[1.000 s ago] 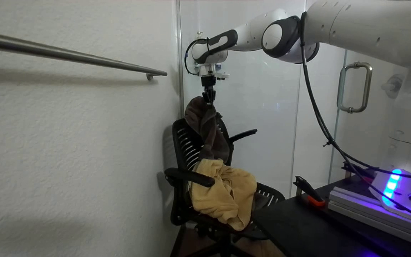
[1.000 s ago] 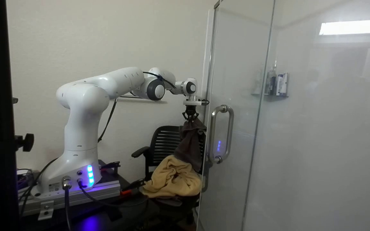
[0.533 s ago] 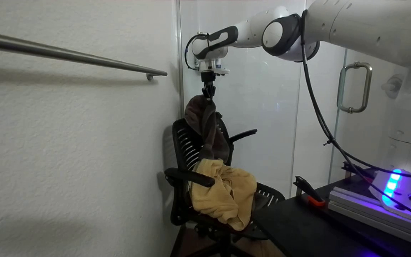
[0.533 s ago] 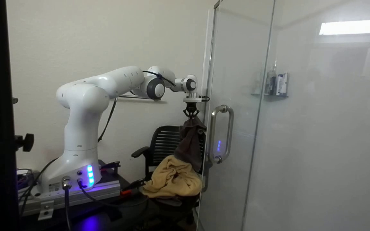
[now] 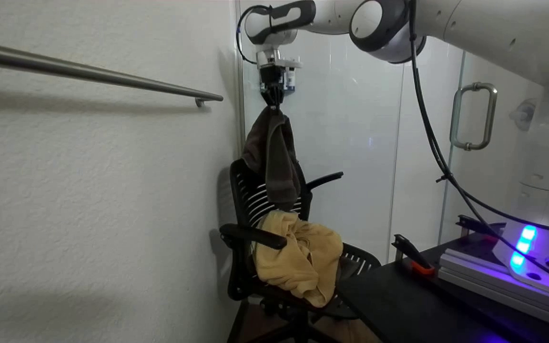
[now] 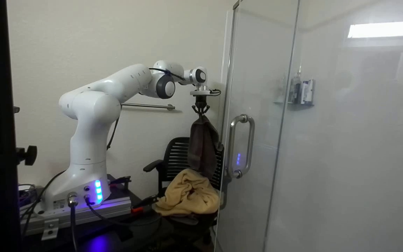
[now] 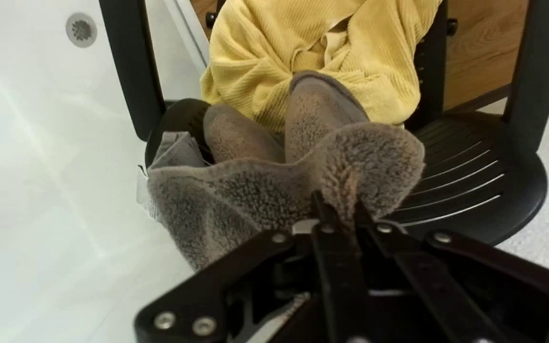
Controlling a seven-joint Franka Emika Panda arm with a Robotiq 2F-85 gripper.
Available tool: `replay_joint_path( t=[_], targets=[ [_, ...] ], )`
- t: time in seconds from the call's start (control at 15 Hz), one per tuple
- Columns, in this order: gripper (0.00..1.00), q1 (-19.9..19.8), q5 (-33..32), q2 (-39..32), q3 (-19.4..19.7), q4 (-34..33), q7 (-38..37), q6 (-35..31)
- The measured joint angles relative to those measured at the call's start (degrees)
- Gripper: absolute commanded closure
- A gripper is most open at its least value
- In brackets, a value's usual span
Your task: Remove the towel from the backrest of the chair and put it on the sink
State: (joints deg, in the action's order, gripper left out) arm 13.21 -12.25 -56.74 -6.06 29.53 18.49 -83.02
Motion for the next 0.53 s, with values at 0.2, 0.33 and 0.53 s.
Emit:
replay_joint_path(
  t=[0.2, 0.33, 0.53],
  targets=[
    [0.98, 3.36, -2.82, 3.69, 0.58, -0.05, -5.69, 6.15],
    [0.98, 5.42, -4.30, 6.35, 1.20, -0.06, -10.81, 10.93],
    [0.98, 7.53, -4.80, 10.19, 1.49, -0.06, -19.92, 19.63]
  ],
)
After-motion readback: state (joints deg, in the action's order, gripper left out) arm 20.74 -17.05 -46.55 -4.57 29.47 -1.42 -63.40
